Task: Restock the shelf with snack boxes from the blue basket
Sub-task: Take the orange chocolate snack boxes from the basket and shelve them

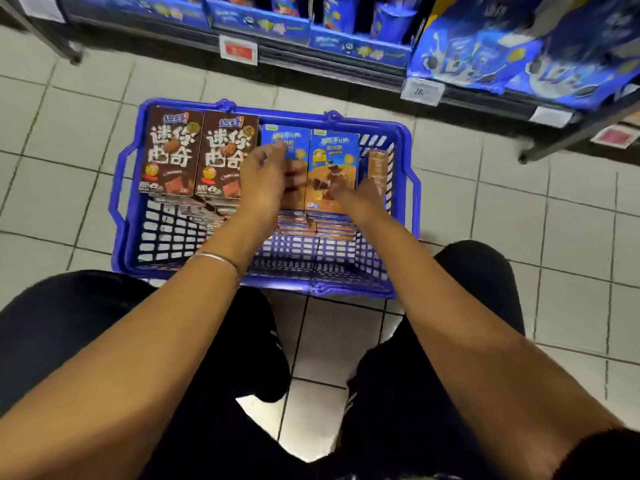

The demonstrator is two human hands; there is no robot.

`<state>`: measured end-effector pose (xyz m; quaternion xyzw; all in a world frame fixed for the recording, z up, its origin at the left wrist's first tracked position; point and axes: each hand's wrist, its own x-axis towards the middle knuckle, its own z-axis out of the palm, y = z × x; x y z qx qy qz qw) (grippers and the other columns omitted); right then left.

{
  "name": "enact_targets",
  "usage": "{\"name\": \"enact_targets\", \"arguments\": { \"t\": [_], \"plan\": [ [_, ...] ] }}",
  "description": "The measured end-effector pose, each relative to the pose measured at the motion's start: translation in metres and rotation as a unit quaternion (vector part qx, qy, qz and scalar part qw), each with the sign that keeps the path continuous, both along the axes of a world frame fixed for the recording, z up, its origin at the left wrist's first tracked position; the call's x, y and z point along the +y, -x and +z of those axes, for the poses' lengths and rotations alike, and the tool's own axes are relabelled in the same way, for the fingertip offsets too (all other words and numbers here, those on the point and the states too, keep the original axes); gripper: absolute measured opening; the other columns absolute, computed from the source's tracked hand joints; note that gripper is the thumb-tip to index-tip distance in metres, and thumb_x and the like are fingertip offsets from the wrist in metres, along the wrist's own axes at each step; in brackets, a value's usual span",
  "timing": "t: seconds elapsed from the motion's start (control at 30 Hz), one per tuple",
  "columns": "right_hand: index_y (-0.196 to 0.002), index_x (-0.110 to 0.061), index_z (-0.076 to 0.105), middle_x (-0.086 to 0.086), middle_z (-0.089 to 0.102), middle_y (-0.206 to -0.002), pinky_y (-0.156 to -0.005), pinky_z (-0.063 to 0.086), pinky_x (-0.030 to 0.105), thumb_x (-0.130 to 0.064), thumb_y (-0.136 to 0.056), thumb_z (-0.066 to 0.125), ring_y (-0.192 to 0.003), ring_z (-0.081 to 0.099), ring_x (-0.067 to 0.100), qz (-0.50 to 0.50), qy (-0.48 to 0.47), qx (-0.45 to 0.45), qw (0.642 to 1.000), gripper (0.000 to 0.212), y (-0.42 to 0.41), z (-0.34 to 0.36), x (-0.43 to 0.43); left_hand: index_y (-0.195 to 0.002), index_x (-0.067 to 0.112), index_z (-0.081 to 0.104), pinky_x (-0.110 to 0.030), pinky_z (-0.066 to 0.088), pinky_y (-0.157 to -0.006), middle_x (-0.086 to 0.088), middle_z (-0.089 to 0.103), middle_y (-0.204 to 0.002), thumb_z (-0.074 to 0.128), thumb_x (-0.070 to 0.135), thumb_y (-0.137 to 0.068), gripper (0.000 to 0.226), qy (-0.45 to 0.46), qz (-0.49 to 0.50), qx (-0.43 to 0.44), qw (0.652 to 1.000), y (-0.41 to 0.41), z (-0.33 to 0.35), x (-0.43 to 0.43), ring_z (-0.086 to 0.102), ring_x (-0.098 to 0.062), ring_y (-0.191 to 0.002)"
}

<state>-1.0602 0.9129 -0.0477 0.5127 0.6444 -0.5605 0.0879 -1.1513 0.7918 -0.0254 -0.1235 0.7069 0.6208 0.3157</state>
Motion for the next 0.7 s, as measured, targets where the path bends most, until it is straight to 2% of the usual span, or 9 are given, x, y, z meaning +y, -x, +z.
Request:
{"name": "enact_targets", "arguments": {
  "t": [0.07, 0.1, 0.17, 0.2, 0.37, 0.43, 0.5, 0.6, 0.7],
  "plan": [
    [-0.091, -0.001, 0.051, 0.007, 0.051, -0.081, -0.06, 0.034, 0.034, -0.02, -0.093, 0.064, -0.075, 0.049, 0.024, 0.001, -0.025, 0.028, 0.999, 0.023, -0.006, -0.021, -0.005, -0.082, 0.018, 0.06, -0.026, 0.047, -0.05, 0.0, 0.066, -0.067, 0.051, 0.026, -0.111, 0.032, -0.002, -0.018, 0.014, 1.0, -0.005, -0.018, 0.005, 0.059, -0.012, -0.049],
    [-0.101, 0.008, 0.053, 0.009, 0.055, -0.087, -0.063, 0.035, 0.036, -0.02, -0.092, 0.065, -0.076, 0.05, 0.024, -0.002, -0.034, 0.041, 0.999, 0.032, -0.006, -0.027, -0.006, -0.076, 0.018, 0.057, -0.024, 0.041, -0.049, 0.001, 0.06, -0.061, 0.051, 0.023, -0.111, 0.035, -0.002, -0.023, 0.028, 0.999, -0.008, -0.025, 0.008, 0.054, -0.01, -0.044],
    [-0.115, -0.004, 0.052, 0.009, 0.057, -0.095, -0.067, 0.037, 0.04, -0.023, -0.089, 0.068, -0.077, 0.053, 0.026, 0.001, -0.038, 0.052, 0.998, 0.036, -0.003, -0.031, -0.01, -0.073, 0.017, 0.055, -0.024, 0.039, -0.053, 0.0, 0.057, -0.065, 0.052, 0.016, -0.11, 0.036, 0.004, -0.016, 0.056, 0.998, -0.014, -0.031, 0.009, 0.051, -0.011, -0.051],
    [-0.112, -0.012, 0.044, 0.009, 0.054, -0.096, -0.068, 0.037, 0.041, -0.024, -0.088, 0.068, -0.078, 0.052, 0.026, 0.001, -0.045, 0.052, 0.998, 0.036, -0.002, -0.029, -0.012, -0.072, 0.017, 0.054, -0.025, 0.039, -0.057, -0.002, 0.056, -0.067, 0.052, 0.014, -0.109, 0.037, 0.005, -0.017, 0.066, 0.998, -0.017, -0.031, 0.01, 0.049, -0.014, -0.056],
    [-0.116, 0.003, 0.055, 0.017, 0.061, -0.106, -0.07, 0.047, 0.043, -0.013, -0.086, 0.068, -0.087, 0.055, 0.024, -0.053, -0.092, 0.088, 0.99, 0.036, 0.0, -0.023, -0.013, -0.06, 0.018, 0.043, -0.027, 0.022, -0.053, 0.0, 0.038, -0.052, 0.049, 0.02, -0.112, 0.053, 0.017, -0.069, 0.072, 0.995, -0.025, -0.022, 0.009, 0.029, -0.016, -0.049],
    [-0.103, 0.0, 0.055, 0.008, 0.058, -0.085, -0.053, 0.042, 0.028, -0.002, -0.087, 0.061, -0.067, 0.05, 0.015, -0.079, -0.072, 0.134, 0.985, 0.017, -0.007, -0.019, -0.008, -0.063, 0.019, 0.042, -0.027, 0.025, -0.053, 0.001, 0.039, -0.053, 0.051, 0.024, -0.112, 0.05, 0.03, -0.085, 0.065, 0.994, -0.024, -0.018, 0.006, 0.033, -0.014, -0.044],
    [-0.103, 0.001, 0.057, 0.014, 0.061, -0.086, -0.05, 0.044, 0.025, 0.002, -0.088, 0.058, -0.066, 0.054, 0.019, -0.081, -0.049, 0.148, 0.984, 0.016, -0.015, -0.015, -0.002, -0.071, 0.018, 0.047, -0.027, 0.039, -0.057, -0.002, 0.05, -0.062, 0.053, 0.031, -0.111, 0.042, 0.04, -0.105, 0.062, 0.992, -0.021, -0.011, 0.005, 0.049, -0.012, -0.046],
    [-0.09, -0.012, 0.07, 0.008, 0.072, -0.089, -0.073, 0.058, 0.042, 0.002, -0.086, 0.062, -0.083, 0.068, 0.028, -0.096, -0.008, 0.194, 0.976, 0.017, -0.022, 0.002, 0.004, -0.095, 0.013, 0.065, -0.042, 0.057, -0.091, -0.005, 0.078, -0.098, 0.059, 0.048, -0.105, 0.037, 0.055, -0.112, 0.034, 0.992, -0.013, 0.003, 0.004, 0.074, -0.021, -0.093],
    [-0.108, -0.019, 0.069, 0.002, 0.075, -0.105, -0.091, 0.059, 0.046, -0.009, -0.089, 0.066, -0.1, 0.073, 0.023, -0.043, 0.068, 0.209, 0.975, 0.022, -0.021, 0.024, 0.002, -0.105, 0.017, 0.076, -0.035, 0.063, -0.08, -0.004, 0.083, -0.099, 0.062, 0.052, -0.102, 0.038, -0.028, -0.138, -0.019, 0.99, -0.009, 0.02, 0.002, 0.08, -0.024, -0.092]
  ]
}}
